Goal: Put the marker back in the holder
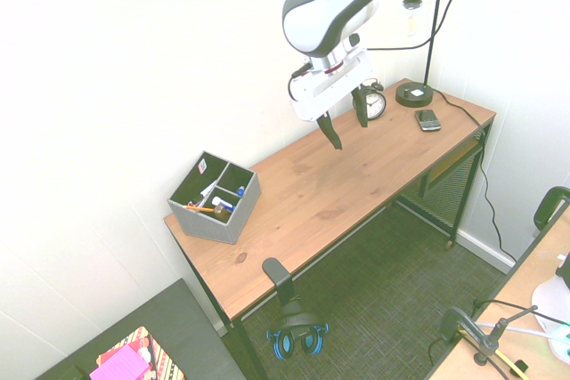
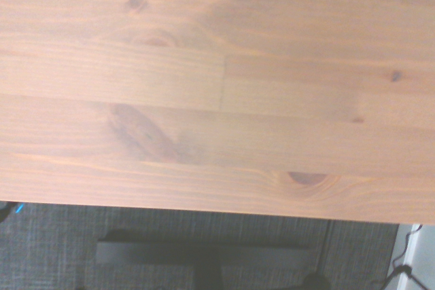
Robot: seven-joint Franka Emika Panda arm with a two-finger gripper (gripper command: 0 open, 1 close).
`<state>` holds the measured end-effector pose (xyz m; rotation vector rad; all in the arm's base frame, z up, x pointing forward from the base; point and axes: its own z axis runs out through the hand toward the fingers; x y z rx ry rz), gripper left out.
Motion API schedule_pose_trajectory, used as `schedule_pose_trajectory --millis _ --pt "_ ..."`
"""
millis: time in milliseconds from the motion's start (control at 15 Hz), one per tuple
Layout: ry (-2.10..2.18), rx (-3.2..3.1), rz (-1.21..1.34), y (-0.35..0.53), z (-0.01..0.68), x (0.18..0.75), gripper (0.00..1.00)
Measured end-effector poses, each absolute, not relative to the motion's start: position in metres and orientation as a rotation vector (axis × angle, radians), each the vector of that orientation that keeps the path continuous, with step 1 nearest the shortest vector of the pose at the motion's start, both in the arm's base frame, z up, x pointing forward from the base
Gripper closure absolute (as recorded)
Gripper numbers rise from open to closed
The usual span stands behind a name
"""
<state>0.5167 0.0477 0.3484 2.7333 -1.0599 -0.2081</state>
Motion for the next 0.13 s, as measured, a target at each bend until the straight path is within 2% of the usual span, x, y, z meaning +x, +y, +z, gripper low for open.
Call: schedule_pose_trajectory --millis 133 --pt "-1.041 2.81 -0.059 0.0411 0.3478 0.4973 0.0"
